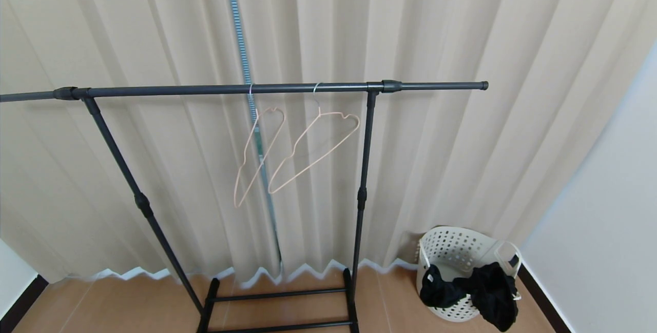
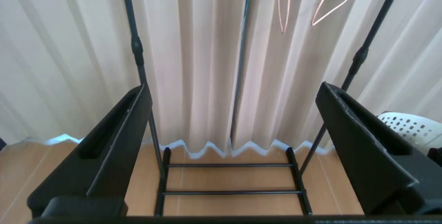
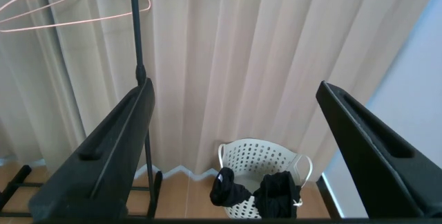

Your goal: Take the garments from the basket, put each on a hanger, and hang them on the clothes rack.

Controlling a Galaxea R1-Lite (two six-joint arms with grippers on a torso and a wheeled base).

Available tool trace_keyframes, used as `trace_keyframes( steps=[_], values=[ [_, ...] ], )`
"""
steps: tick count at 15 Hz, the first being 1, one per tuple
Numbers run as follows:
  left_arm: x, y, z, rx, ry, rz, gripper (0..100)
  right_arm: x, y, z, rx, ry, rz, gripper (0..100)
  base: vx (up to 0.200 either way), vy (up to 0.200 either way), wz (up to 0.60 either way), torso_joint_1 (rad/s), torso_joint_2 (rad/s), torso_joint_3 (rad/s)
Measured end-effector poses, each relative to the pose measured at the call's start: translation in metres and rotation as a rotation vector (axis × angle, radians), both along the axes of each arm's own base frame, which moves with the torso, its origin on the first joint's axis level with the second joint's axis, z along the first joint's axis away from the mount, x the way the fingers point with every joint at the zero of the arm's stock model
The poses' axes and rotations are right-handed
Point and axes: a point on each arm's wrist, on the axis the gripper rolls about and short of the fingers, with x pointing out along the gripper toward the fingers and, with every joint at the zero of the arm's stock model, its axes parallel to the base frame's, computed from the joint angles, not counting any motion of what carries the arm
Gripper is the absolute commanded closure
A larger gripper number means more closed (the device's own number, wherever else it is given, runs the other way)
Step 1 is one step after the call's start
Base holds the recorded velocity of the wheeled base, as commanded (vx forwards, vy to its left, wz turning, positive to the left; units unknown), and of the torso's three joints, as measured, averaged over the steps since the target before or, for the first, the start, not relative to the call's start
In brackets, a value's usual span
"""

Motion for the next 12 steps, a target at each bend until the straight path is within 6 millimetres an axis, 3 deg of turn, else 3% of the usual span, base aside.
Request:
trace_keyframes(
  steps=[12],
  values=[
    [0.0000,0.0000,0.0000,0.000,0.000,0.000,0,0.0000,0.0004,-0.0004,-0.008,0.004,0.020,0,0.000,0.000,0.00,0.000,0.00,0.000]
  ],
)
